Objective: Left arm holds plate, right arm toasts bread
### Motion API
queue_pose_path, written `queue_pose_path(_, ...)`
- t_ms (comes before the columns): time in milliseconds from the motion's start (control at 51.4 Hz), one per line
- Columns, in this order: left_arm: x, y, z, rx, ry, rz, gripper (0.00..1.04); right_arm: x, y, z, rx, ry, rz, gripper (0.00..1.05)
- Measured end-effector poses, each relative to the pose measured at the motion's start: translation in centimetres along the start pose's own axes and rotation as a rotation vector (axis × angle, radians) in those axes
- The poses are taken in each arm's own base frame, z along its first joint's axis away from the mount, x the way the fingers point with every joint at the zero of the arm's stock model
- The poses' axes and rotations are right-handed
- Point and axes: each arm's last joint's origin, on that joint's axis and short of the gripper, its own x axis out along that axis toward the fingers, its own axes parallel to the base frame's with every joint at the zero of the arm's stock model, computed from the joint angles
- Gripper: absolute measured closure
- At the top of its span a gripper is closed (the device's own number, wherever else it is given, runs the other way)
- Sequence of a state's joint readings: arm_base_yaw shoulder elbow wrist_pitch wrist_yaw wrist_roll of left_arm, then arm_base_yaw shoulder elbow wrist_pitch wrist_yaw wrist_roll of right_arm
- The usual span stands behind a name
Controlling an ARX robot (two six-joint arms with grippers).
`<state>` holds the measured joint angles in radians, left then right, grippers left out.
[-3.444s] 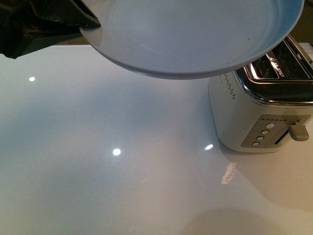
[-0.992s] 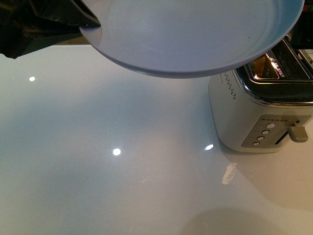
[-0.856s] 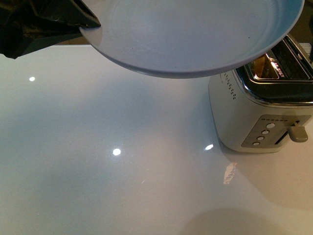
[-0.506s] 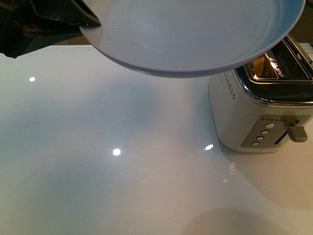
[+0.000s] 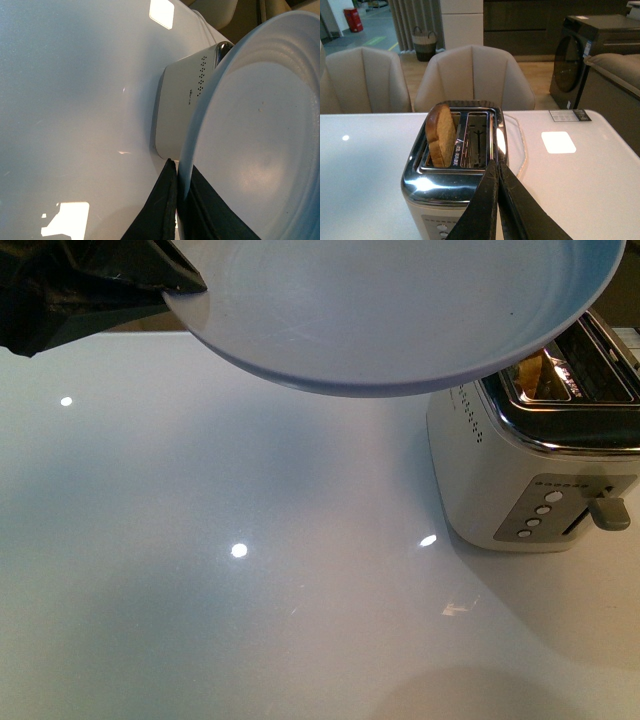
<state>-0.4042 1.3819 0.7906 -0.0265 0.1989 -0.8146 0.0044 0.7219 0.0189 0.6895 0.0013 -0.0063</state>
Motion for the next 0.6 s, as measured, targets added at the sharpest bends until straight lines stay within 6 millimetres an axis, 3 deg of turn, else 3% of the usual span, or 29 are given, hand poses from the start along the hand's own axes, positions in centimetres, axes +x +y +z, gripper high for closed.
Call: queue_pose_path(603,0.0,0.0,0.0,0.000,-0.001,0.000,1.02,-2.2,0.0,0.8,0.000,-0.029,-0.001,1.03)
